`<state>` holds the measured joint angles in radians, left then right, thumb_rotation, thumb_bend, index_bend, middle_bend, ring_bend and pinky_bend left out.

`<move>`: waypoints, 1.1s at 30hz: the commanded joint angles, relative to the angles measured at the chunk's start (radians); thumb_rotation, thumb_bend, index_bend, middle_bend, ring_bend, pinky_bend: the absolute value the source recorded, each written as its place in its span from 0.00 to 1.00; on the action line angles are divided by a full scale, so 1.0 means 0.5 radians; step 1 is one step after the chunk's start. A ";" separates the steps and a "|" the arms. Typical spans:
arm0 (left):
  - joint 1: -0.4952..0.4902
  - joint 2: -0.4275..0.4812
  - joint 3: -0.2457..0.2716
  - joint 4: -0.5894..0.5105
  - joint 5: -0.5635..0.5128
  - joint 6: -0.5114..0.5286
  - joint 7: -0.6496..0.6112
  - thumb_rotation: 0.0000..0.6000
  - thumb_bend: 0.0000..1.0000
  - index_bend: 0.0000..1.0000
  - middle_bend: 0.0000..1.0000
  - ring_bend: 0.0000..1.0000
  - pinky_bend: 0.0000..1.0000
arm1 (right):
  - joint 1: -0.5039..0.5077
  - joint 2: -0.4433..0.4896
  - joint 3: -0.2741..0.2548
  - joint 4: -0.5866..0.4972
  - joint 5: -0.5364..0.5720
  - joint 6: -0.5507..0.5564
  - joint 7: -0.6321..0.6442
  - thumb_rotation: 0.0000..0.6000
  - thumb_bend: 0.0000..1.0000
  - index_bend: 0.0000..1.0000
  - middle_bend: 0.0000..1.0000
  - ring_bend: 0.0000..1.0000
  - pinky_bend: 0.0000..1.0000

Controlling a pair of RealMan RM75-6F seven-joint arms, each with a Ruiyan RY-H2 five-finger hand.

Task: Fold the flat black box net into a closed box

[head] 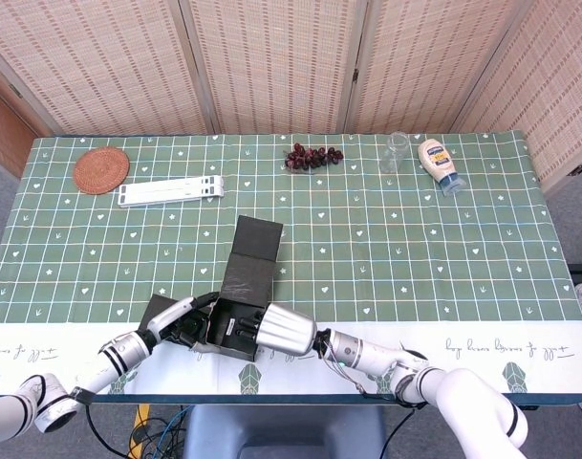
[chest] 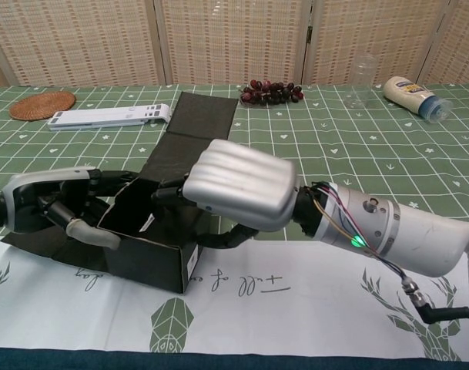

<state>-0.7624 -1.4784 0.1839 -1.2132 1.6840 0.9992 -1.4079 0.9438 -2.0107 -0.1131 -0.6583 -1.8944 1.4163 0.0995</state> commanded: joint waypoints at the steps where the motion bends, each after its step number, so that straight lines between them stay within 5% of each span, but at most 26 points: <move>1: 0.000 -0.003 0.002 0.000 0.001 -0.001 -0.001 1.00 0.14 0.16 0.19 0.66 0.83 | 0.019 0.031 -0.010 -0.041 -0.010 -0.038 0.001 1.00 0.34 0.36 0.43 0.76 1.00; 23: 0.007 -0.002 0.011 -0.009 -0.004 0.010 -0.058 1.00 0.14 0.17 0.19 0.67 0.83 | 0.233 0.296 -0.018 -0.459 -0.060 -0.383 -0.024 1.00 0.58 0.75 0.75 0.80 1.00; 29: 0.010 0.002 0.007 -0.016 -0.010 0.014 -0.046 1.00 0.14 0.17 0.19 0.67 0.83 | 0.236 0.343 -0.019 -0.513 -0.059 -0.412 -0.046 1.00 0.56 0.72 0.64 0.80 1.00; 33: 0.026 0.005 -0.012 -0.029 -0.033 0.031 0.013 1.00 0.14 0.16 0.18 0.67 0.83 | 0.232 0.390 -0.010 -0.563 -0.051 -0.441 -0.122 1.00 0.43 0.48 0.47 0.80 1.00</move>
<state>-0.7530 -1.4767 0.1819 -1.2246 1.6726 1.0108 -1.4112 1.0611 -1.8240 -0.1205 -0.9304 -1.9221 1.2019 0.0514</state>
